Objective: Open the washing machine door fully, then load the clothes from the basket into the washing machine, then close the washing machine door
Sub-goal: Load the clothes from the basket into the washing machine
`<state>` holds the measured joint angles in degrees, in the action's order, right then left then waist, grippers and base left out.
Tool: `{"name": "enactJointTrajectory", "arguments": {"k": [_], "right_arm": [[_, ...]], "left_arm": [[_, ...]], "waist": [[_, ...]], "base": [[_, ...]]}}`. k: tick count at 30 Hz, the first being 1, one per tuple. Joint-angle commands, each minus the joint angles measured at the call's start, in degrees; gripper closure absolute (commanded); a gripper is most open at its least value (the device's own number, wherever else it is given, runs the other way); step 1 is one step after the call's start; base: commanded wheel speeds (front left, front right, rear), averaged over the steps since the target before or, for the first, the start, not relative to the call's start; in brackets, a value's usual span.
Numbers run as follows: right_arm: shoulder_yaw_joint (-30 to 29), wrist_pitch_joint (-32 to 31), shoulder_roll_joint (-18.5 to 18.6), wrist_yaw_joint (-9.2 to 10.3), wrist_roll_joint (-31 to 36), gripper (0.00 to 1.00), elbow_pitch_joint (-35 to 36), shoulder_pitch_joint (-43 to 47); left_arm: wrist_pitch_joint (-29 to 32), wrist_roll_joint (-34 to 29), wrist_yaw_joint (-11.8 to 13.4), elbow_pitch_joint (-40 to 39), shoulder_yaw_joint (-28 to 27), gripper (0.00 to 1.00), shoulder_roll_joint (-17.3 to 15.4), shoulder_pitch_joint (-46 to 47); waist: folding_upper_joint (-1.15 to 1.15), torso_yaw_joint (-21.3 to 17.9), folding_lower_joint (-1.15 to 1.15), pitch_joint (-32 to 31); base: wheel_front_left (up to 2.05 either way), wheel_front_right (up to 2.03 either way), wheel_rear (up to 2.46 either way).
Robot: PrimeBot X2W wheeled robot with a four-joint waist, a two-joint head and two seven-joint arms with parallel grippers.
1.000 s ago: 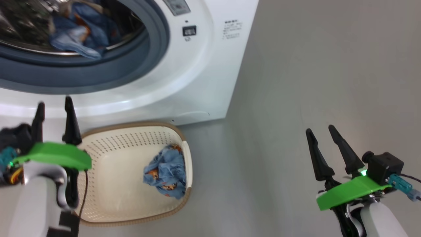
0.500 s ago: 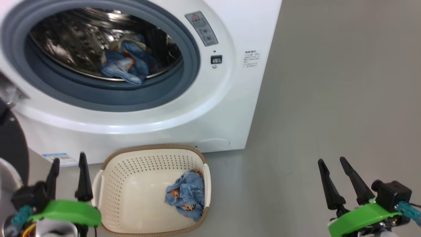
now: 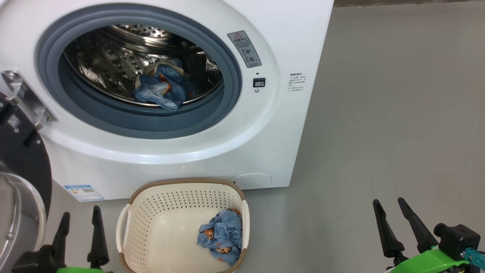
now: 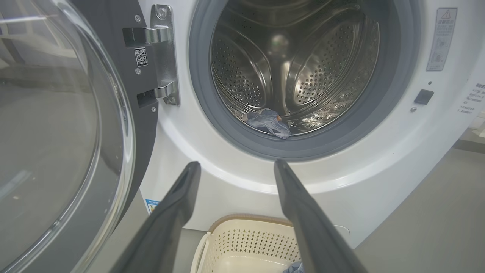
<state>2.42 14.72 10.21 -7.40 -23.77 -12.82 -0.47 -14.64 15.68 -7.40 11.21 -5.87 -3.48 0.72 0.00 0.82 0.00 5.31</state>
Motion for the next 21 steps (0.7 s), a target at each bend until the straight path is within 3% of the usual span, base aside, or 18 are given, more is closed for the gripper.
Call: {"name": "enactJointTrajectory", "arguments": {"k": [1, 14, 21], "right_arm": [[0.76, 0.28, 0.85, -0.09, -0.23, 0.00, 1.56, 0.22], [0.00, 0.28, 0.63, -0.09, 0.01, 0.00, 1.91, 0.21], [-0.45, 0.28, -0.29, -0.09, 0.52, 0.00, 2.51, -1.79]], "left_arm": [[-0.36, -0.43, -0.09, -2.19, -2.06, 0.00, -0.61, 0.19], [-0.36, 0.29, -0.09, -2.26, -1.84, 0.00, -0.04, 0.23], [-0.36, 1.51, -0.09, 0.81, -0.36, 0.00, 0.13, 2.94]], "waist": [[0.00, 0.01, 0.00, 0.02], [0.00, -0.16, 0.00, 0.84], [0.00, -0.11, 0.00, 4.27]], "base": [[0.00, 0.00, 0.00], [0.00, 0.00, 0.00], [0.00, 0.00, 0.00]]}}
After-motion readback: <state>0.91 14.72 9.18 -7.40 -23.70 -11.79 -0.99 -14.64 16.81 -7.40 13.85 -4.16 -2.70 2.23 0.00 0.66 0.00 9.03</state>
